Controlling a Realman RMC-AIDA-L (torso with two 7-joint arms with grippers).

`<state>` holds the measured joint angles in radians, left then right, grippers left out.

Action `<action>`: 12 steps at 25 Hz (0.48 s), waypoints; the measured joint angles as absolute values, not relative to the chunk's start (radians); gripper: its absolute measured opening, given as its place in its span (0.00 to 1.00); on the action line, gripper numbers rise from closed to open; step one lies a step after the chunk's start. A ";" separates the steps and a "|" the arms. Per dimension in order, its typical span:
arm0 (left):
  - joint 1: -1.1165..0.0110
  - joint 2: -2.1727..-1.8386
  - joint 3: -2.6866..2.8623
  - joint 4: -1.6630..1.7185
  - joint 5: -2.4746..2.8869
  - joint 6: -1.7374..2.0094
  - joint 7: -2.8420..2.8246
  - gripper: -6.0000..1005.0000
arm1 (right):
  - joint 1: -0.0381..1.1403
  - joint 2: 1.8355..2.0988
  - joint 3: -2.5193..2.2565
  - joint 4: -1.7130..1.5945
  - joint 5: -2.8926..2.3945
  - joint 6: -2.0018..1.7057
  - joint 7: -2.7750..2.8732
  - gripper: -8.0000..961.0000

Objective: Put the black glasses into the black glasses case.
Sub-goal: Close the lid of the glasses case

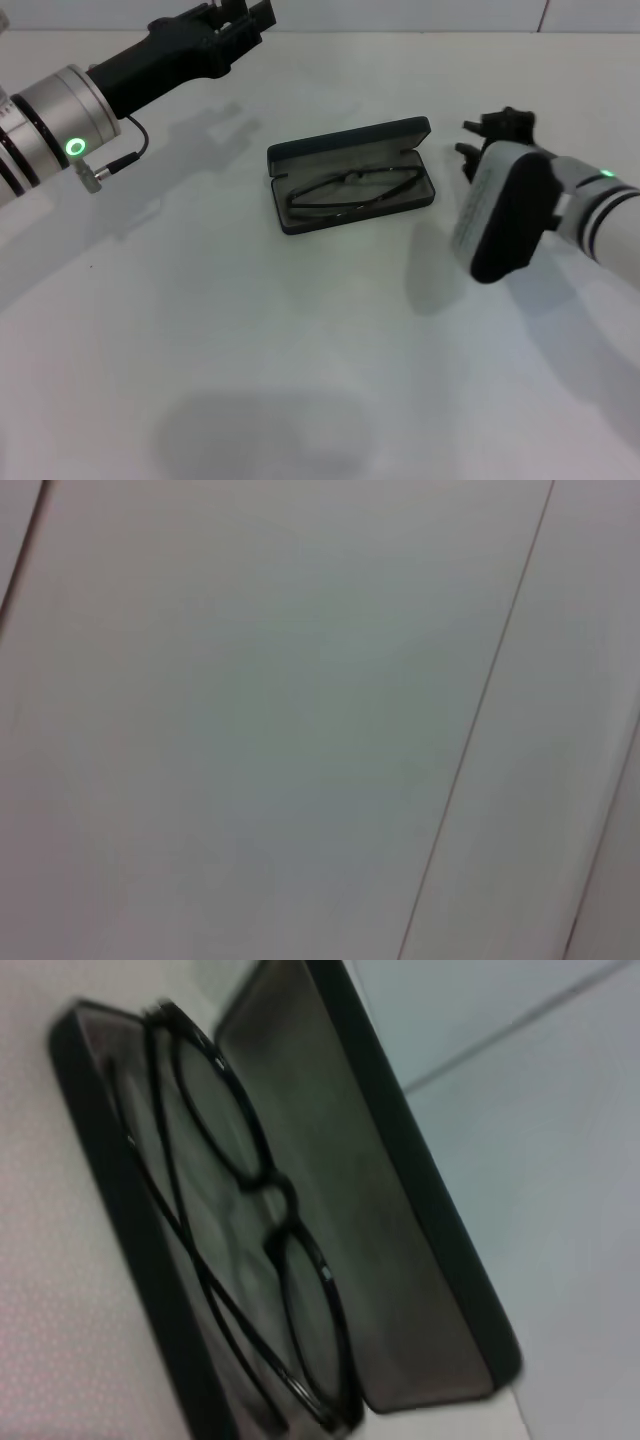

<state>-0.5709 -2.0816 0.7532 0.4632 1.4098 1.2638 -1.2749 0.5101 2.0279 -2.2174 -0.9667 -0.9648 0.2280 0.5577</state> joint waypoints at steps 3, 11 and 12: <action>-0.573 -2.082 0.755 0.463 1.410 1.260 -1.274 0.49 | 0.478 2.026 -2.138 -0.989 -0.944 0.162 0.580 0.22; -0.575 -2.081 0.758 0.459 1.440 1.193 -1.270 0.49 | 0.332 1.979 -1.758 -0.981 -0.775 -0.464 0.687 0.22; -0.580 -2.082 0.758 0.459 1.445 1.184 -1.270 0.49 | 0.324 1.973 -1.677 -0.933 -0.771 -0.602 0.745 0.22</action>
<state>-0.5796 -2.0820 0.7585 0.4587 1.4447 1.1842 -1.2700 0.3237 1.9733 -1.6770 -0.9327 -0.7709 -0.6017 0.7448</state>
